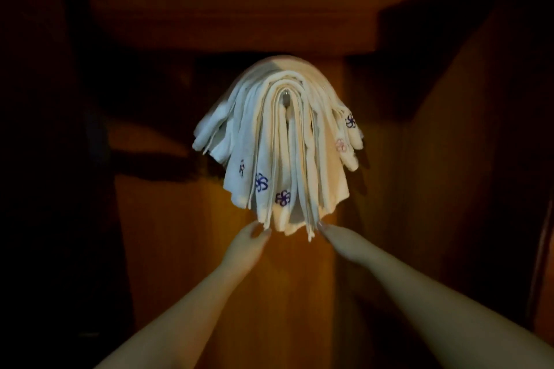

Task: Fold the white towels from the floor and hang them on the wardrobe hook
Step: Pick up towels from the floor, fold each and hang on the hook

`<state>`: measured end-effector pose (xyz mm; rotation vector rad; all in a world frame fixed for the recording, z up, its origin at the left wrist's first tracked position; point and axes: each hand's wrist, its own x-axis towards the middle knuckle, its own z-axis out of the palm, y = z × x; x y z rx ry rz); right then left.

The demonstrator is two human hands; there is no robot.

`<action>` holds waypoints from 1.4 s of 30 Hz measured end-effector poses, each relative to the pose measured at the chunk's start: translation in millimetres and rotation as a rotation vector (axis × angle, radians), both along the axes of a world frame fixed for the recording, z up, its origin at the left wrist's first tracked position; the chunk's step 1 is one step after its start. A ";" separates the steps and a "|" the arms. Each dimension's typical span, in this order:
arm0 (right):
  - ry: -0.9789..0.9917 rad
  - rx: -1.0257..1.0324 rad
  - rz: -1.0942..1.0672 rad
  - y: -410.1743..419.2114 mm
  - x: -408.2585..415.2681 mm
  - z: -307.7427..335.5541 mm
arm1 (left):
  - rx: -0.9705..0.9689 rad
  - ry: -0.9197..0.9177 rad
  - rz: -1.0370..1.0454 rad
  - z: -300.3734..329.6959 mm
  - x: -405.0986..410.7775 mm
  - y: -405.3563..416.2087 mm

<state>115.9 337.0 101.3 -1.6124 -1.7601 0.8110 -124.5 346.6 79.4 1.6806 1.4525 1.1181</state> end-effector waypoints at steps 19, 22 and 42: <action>-0.421 -0.140 -0.219 -261.8 -19.8 -155.9 | -0.143 0.534 -0.519 -115.6 -17.5 -157.9; -0.457 -0.206 -0.237 -318.1 -20.3 -186.2 | -0.180 0.595 -0.623 -150.9 -7.4 -182.5; -0.106 -0.605 -0.738 -614.8 161.6 -402.5 | -0.412 0.794 -1.063 -326.5 278.0 -364.2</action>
